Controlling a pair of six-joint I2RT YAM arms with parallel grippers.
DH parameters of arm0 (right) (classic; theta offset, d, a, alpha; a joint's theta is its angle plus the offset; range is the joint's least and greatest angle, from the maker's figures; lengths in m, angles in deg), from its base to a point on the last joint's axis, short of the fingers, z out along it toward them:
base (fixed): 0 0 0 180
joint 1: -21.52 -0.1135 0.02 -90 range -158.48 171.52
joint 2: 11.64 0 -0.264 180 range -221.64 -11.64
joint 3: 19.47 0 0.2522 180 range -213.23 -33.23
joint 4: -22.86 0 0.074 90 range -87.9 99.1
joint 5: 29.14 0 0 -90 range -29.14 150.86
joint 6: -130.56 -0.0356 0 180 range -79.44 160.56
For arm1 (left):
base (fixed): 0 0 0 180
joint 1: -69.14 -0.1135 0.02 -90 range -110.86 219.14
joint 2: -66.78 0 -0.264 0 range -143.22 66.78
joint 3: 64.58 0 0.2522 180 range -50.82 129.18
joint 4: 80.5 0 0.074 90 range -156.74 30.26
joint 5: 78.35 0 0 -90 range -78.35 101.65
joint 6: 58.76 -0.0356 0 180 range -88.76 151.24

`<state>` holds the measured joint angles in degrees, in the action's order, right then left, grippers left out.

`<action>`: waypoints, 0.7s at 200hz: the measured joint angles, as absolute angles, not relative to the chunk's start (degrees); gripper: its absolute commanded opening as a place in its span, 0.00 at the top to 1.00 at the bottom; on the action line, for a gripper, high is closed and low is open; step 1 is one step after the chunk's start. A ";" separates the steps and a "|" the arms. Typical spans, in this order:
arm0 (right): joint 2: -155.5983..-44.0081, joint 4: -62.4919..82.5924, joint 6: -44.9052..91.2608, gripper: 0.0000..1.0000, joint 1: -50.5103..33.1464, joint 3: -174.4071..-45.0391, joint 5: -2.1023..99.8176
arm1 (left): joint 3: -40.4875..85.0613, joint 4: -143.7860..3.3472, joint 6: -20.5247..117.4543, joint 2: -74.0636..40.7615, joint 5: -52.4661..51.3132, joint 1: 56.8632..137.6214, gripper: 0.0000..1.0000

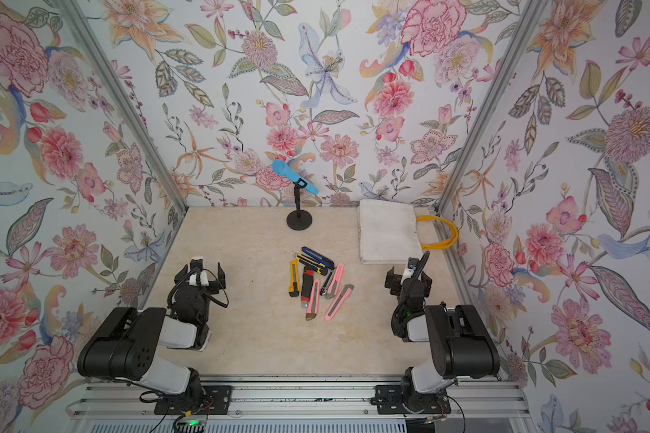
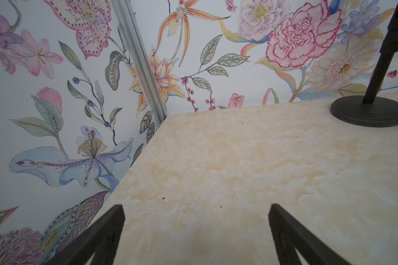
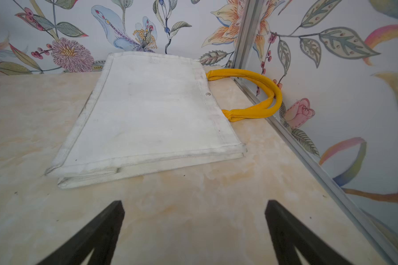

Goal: Place the art knife into the pouch
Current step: Adjust the utility knife at the center of the board.

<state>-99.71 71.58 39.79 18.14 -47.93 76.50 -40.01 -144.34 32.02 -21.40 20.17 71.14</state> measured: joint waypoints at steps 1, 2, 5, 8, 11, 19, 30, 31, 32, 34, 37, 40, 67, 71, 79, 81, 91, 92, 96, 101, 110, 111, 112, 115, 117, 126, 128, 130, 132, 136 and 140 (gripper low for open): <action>-99.71 71.60 39.76 0.00 18.14 -47.93 76.50 | -40.01 -144.36 32.02 -21.40 20.14 71.14 0.00; -99.71 71.60 39.79 0.00 18.14 -47.93 76.50 | -40.01 -144.38 32.02 -21.40 20.10 71.12 0.00; -99.71 71.60 39.79 0.00 18.14 -47.93 76.50 | -40.01 -144.41 32.02 -21.40 19.99 71.12 0.00; -99.71 71.60 39.76 0.00 18.14 -47.93 76.50 | -40.01 -144.45 32.02 -21.40 19.86 71.12 0.00; -99.73 71.60 39.79 0.00 18.14 -47.93 76.50 | -40.01 -144.47 32.02 -21.40 19.77 71.10 0.00; -99.73 71.60 39.79 0.00 18.14 -47.93 76.50 | -40.01 -144.43 32.02 -21.40 19.55 71.06 0.00; -99.73 71.60 39.79 0.00 18.14 -47.93 76.50 | -40.01 -144.45 32.02 -21.40 19.49 71.03 0.00; -99.73 71.60 39.76 0.00 18.14 -47.93 76.50 | -40.01 -144.43 32.02 -21.40 19.49 71.03 0.00; -99.73 71.60 39.76 0.00 18.14 -47.93 76.50 | -40.01 -144.43 32.02 -21.40 19.47 71.03 0.00; -99.73 71.60 39.79 0.00 18.14 -47.93 76.50 | -40.01 -144.43 32.02 -21.40 19.49 71.03 0.00; -99.73 71.60 39.79 0.00 18.14 -47.93 76.50 | -40.01 -144.43 32.02 -21.40 19.47 71.01 0.00; -99.73 71.60 39.79 0.00 18.14 -47.93 76.50 | -40.01 -144.43 32.02 -21.40 19.47 71.03 0.00; -99.73 71.62 39.79 0.00 18.14 -47.93 76.50 | -40.01 -144.43 32.02 -21.40 19.36 71.03 0.00; -99.73 71.62 39.79 0.00 18.14 -47.93 76.50 | -40.01 -144.45 32.02 -21.40 19.34 71.01 0.00; -99.73 71.62 39.79 0.00 18.14 -47.93 76.50 | -40.01 -144.43 32.02 -21.40 19.36 71.03 0.00; -99.73 71.62 39.79 0.00 18.14 -47.93 76.50 | -40.01 -144.43 32.02 -21.40 19.34 71.03 0.00; -99.73 71.60 39.79 0.00 18.14 -47.93 76.50 | -40.01 -144.43 32.02 -21.40 19.34 71.01 0.00; -99.73 71.60 39.79 0.00 18.14 -47.93 76.50 | -40.01 -144.43 32.02 -21.40 19.34 71.03 0.00; -99.73 71.62 39.79 0.00 18.14 -47.93 76.50 | -40.01 -144.43 32.02 -21.40 19.34 71.03 0.00; -99.73 71.62 39.79 0.00 18.14 -47.93 76.50 | -40.01 -144.43 32.02 -21.40 19.34 71.01 0.00; -99.73 71.62 39.79 0.00 18.14 -47.93 76.50 | -40.01 -144.43 32.02 -21.40 19.34 71.03 0.00; -99.73 71.62 39.79 0.00 18.14 -47.93 76.50 | -40.01 -144.43 32.02 -21.40 19.34 71.01 0.00; -99.73 71.62 39.79 0.00 18.14 -47.93 76.50 | -40.01 -144.43 32.02 -21.40 19.34 71.01 0.00; -99.73 71.62 39.79 0.00 18.14 -47.93 76.50 | -40.01 -144.43 32.02 -21.40 19.34 71.03 0.00; -99.73 71.62 39.79 0.00 18.14 -47.93 76.50 | -40.01 -144.43 32.02 -21.40 19.34 71.01 0.00; -99.73 71.62 39.81 0.00 18.14 -47.93 76.50 | -40.01 -144.43 32.02 -21.40 19.34 71.01 0.00; -99.73 71.62 39.81 0.00 18.14 -47.93 76.50 | -40.01 -144.43 32.02 -21.40 19.34 71.01 0.00; -99.73 71.62 39.81 0.00 18.14 -47.93 76.50 | -40.01 -144.43 32.02 -21.40 19.34 71.01 0.00; -99.73 71.62 39.81 0.00 18.14 -47.93 76.50 | -40.01 -144.43 32.02 -21.40 19.34 71.01 0.00; -99.73 71.62 39.81 0.00 18.14 -47.93 76.50 | -40.01 -144.43 32.02 -21.40 19.34 71.01 0.00; -99.73 71.62 39.81 0.00 18.14 -47.93 76.50 | -40.01 -144.43 32.02 -21.40 19.34 71.01 0.00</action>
<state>-99.73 71.62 39.81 18.14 -47.93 76.50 -40.01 -144.43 32.02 -21.40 19.34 71.01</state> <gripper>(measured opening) 0.997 0.997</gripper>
